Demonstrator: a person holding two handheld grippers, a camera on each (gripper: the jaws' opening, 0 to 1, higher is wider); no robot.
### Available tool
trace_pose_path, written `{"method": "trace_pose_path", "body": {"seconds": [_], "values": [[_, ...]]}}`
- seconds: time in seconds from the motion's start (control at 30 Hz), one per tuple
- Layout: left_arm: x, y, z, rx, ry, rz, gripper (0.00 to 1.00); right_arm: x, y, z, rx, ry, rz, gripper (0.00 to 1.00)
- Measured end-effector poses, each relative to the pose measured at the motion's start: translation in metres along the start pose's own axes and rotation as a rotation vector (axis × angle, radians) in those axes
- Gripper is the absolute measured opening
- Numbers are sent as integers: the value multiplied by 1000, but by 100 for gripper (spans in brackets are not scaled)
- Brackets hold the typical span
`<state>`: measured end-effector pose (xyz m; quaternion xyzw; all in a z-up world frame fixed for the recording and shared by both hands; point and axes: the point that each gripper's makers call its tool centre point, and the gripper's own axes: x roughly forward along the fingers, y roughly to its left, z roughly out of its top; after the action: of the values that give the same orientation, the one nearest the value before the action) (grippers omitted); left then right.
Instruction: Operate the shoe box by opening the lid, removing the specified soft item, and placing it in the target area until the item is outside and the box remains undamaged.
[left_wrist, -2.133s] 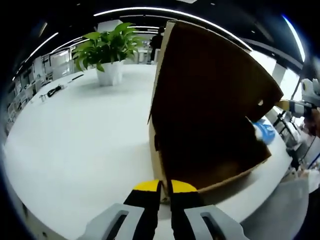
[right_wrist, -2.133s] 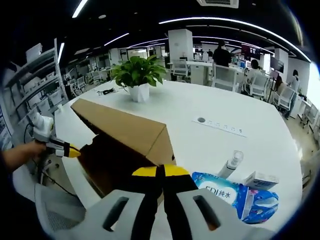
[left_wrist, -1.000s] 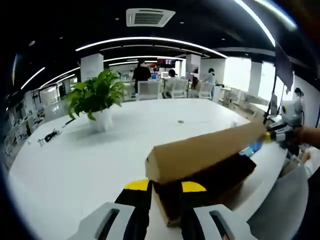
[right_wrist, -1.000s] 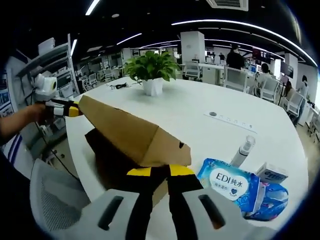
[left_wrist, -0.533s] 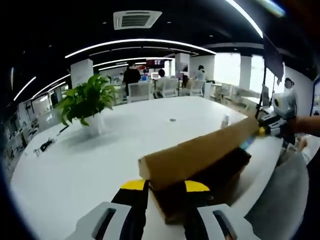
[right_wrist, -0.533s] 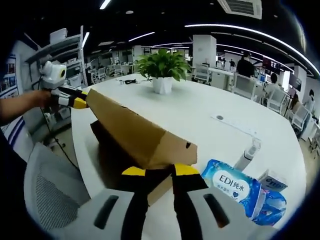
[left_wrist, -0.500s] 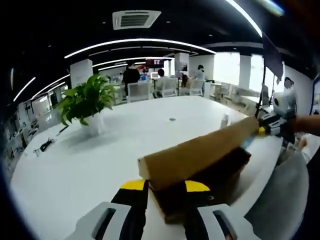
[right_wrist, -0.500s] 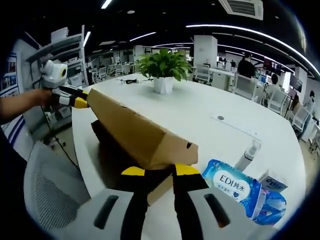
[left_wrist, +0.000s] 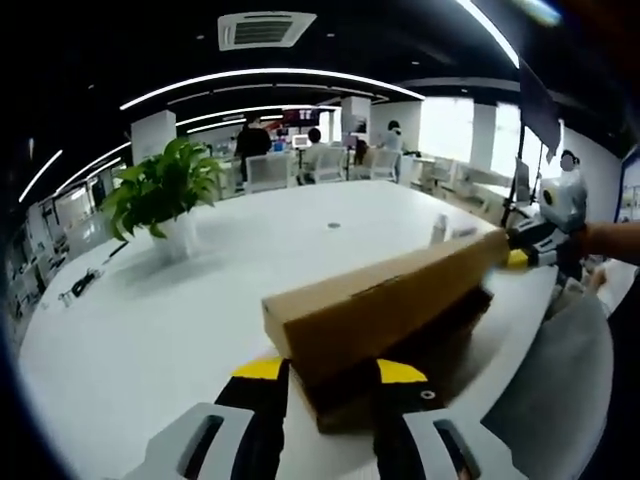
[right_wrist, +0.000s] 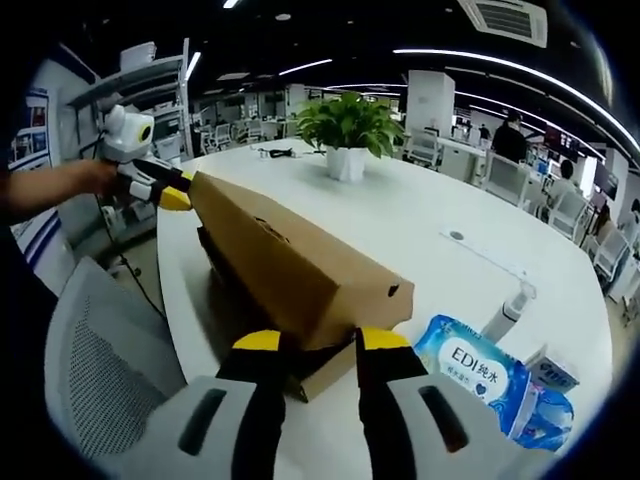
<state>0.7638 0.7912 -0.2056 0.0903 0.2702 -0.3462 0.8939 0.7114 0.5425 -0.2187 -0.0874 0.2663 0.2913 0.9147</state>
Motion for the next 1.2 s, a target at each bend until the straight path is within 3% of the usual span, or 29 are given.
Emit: {"method": "trace_pose_path", "body": {"seconds": [0.23,0.67,1.2], "values": [[5,-1,-15,-19,33,-26,36,2,6,-8,9,19,40,30],[7,-11,-24,-63,64,-54,38,8,15,-21,9,48,92,37],[17,-4,-40,-84,105,-56,36,17,15,-35,76,77,94,34]]}}
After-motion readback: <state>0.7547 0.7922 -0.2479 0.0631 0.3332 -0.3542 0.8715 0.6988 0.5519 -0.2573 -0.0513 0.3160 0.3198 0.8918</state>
